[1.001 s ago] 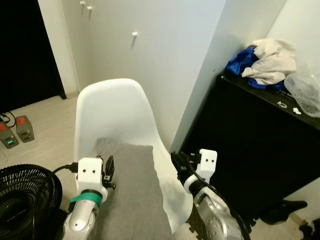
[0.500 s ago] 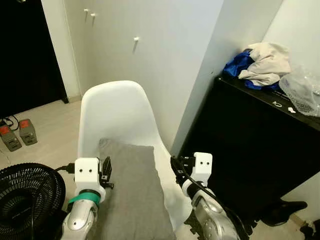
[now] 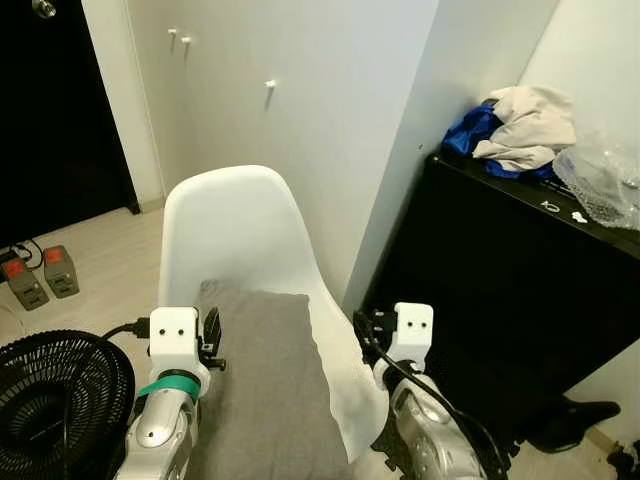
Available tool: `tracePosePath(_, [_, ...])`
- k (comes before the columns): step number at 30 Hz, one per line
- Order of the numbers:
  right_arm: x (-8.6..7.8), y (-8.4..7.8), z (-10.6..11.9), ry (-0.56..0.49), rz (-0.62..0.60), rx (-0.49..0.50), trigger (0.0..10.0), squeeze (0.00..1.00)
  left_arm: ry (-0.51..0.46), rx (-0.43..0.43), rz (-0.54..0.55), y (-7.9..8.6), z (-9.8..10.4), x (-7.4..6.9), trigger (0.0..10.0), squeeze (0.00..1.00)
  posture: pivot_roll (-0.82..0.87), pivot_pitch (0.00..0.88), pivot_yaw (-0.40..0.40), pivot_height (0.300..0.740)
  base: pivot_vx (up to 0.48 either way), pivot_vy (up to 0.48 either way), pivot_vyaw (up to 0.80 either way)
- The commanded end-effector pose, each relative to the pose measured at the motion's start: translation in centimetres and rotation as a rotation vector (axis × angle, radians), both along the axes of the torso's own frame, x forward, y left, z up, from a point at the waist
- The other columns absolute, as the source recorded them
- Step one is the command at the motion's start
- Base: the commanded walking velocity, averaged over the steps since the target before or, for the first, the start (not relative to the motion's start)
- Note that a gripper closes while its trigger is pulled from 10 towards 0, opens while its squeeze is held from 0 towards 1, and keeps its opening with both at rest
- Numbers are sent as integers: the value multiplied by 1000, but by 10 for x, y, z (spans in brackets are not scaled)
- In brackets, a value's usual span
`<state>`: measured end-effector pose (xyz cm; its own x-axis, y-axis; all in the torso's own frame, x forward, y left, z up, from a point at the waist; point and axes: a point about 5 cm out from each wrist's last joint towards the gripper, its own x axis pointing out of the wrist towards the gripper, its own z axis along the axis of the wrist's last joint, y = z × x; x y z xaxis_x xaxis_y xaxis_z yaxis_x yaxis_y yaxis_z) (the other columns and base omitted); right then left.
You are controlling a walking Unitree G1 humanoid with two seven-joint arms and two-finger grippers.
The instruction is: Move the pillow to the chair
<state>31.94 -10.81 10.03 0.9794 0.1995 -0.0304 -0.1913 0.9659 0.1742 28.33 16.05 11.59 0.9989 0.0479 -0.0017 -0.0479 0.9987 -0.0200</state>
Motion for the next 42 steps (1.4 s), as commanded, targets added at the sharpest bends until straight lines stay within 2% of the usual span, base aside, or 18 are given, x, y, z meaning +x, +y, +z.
tracePosePath(1, [-1,1,-5,10,4,-35,10000,0,28,4,6,1,-5,0,10000,0,28,25,-11,740,0,0,513])
tracePosePath(18, [0,8,-7,7,36,-61,10000,0,24,13,-22,0,-3,-1,10000,0,41,26,-31,740,0,0,800])
tracePosePath(42, [-2,6,-15,34,11,-62,10000,0,55,26,-63,-1,-7,-3,10000,0,51,30,-19,740,0,0,800])
